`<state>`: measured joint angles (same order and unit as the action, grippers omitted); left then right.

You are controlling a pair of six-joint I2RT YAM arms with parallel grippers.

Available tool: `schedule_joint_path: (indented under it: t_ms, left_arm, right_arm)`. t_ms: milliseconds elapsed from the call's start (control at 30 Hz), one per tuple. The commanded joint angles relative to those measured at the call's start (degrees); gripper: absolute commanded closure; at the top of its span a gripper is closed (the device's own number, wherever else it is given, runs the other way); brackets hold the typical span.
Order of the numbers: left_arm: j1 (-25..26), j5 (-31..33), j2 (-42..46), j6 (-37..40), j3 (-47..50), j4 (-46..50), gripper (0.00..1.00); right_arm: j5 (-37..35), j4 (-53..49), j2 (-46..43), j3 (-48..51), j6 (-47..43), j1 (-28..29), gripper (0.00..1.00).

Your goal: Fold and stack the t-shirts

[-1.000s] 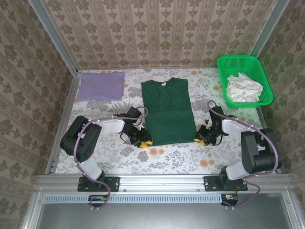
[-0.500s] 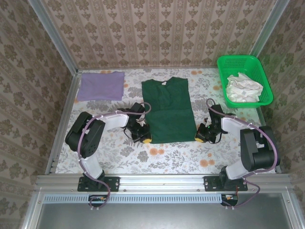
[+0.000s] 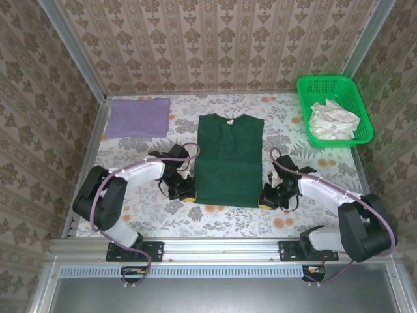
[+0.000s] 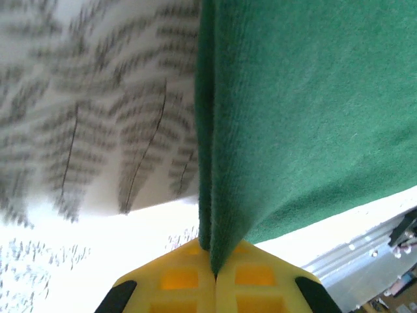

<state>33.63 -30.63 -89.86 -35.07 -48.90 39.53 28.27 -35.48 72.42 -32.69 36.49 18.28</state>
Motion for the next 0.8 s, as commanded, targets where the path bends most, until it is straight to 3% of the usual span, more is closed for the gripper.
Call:
schedule_joint_path:
  t_ms: [0,233,467,600,767]
  left_arm:
    - [-0.8,-2.4,3.9,4.4,2.5,4.8,1.0]
    - [-4.2,-8.1,11.0,4.9,5.9,6.1,1.0]
    - [-9.7,-13.4,13.3,5.7,-4.1,10.2,1.0]
    - [-11.3,-13.6,9.3,4.6,-12.3,10.4,1.0]
    - [-12.7,-14.7,0.2,0.4,-22.1,5.0,1.0]
  right_arm:
    - [1.3,-3.8,-5.6,2.7,5.5,1.7,1.0]
    - [2.2,-6.0,-10.9,1.8,7.8,4.9,1.0]
    - [-1.1,-9.7,-15.6,-7.5,7.9,4.3,1.0]
    - [-1.2,-7.2,-11.9,-13.2,7.5,1.2,1.0]
    - [-1.7,-4.9,-1.3,-21.5,8.1,-4.9,1.0]
